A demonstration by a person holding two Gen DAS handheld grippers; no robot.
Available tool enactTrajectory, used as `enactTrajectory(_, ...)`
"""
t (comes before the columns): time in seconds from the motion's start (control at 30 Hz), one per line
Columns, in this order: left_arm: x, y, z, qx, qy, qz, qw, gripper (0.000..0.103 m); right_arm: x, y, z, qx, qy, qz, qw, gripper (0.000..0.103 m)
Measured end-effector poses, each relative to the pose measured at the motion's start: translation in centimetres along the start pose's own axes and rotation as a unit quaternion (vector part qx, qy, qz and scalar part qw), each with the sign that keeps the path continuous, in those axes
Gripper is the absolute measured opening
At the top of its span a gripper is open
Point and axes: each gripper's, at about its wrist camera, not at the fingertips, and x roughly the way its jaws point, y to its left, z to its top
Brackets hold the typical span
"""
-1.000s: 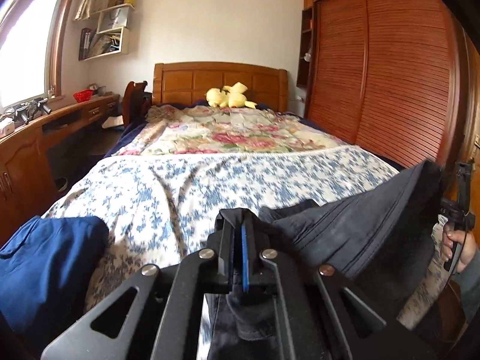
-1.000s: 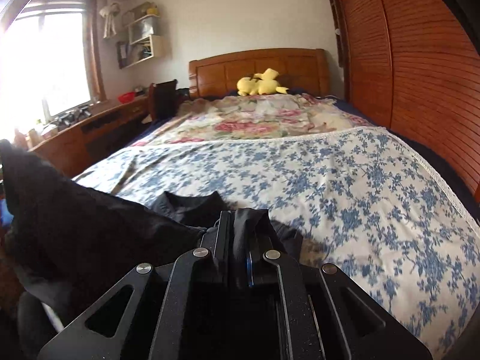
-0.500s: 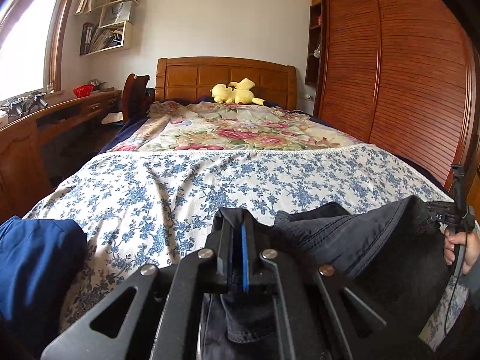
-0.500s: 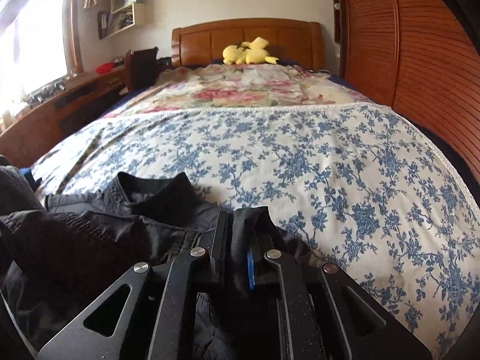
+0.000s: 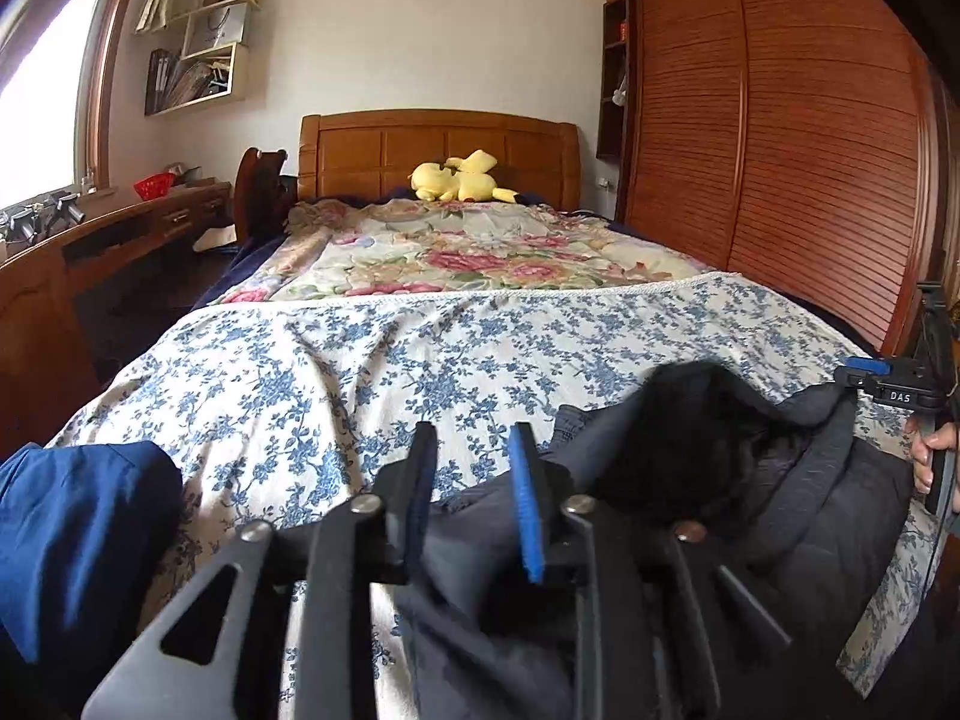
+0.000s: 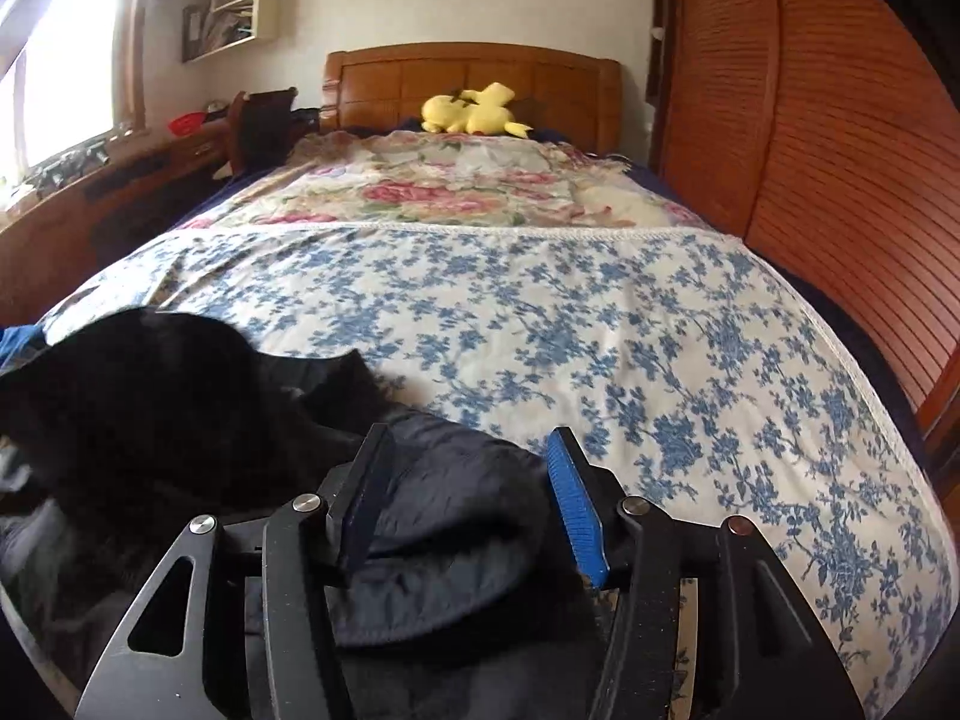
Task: Fold large clothes
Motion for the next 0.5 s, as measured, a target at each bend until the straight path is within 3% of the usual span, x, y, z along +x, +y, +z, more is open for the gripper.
enactTrajectory(0.1,-0.7,0.2,0.1,-0.002,-0.005,-0.009,0.9999,0.035,-0.4,3.1,0.6,-0.032,0.003,0.023,0.999,0.054)
enactTrajectory(0.23,-0.9,0.5,-0.1,0.004,0.000,-0.005,1.0000,0.038,-0.1,8.1,0.5,-0.070,0.016,0.064,0.995,0.054)
enactTrajectory(0.5,-1.5,2.0,-0.6,-0.003,0.006,0.001,1.0000,0.043,2.9,17.0,-0.4,-0.134,0.061,0.146,0.978,0.054)
